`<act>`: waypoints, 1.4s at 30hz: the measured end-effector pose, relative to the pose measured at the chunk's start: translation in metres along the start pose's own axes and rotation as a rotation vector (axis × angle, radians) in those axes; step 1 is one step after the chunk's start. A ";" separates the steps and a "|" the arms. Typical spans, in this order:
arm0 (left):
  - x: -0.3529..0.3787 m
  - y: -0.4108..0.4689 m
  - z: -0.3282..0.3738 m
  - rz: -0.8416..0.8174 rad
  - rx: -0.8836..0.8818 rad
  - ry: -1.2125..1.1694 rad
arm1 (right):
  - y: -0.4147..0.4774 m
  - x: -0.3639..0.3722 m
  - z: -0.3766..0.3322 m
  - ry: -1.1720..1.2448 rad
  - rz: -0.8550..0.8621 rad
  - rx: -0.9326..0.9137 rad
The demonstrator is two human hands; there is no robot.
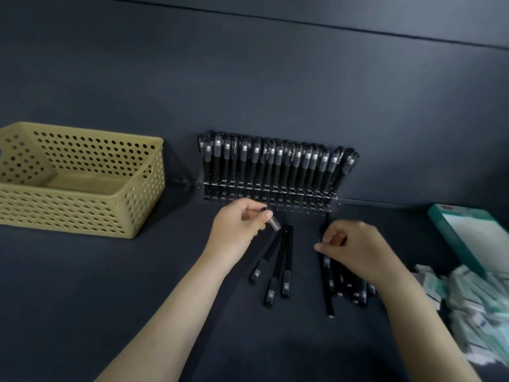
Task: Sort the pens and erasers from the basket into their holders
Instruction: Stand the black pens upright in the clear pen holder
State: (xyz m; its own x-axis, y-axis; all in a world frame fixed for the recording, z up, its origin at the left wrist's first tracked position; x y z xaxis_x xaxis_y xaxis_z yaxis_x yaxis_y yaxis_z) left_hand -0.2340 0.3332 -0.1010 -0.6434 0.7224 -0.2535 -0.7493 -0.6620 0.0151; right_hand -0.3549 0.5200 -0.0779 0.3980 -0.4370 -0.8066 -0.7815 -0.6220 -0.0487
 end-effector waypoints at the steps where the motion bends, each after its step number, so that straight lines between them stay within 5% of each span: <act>1: 0.004 -0.001 0.000 -0.010 -0.003 0.010 | 0.000 0.004 0.004 -0.024 -0.007 0.023; 9: 0.001 -0.008 -0.007 -0.012 -0.037 0.033 | -0.007 0.016 -0.003 -0.180 -0.005 0.053; 20: -0.003 -0.015 -0.001 -0.048 -0.128 -0.301 | -0.024 0.023 -0.041 0.359 0.036 -0.219; 42: -0.015 -0.019 -0.001 -0.022 -0.110 -0.383 | -0.026 0.017 -0.051 0.383 0.070 -0.310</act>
State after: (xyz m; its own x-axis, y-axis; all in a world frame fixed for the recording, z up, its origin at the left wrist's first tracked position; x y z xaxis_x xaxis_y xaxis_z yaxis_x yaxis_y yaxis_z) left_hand -0.2096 0.3350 -0.0982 -0.6551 0.7449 0.1265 -0.7555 -0.6482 -0.0954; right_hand -0.3034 0.4963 -0.0603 0.5430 -0.6559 -0.5243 -0.6564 -0.7210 0.2222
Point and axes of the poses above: each hand's wrist, its own y-axis towards the middle knuckle, its own x-axis out of the palm, z = x × y, the point moved 5 cm from there along y, towards the middle knuckle, and after that the axes turned 5 degrees about y, right-handed, at the moved point
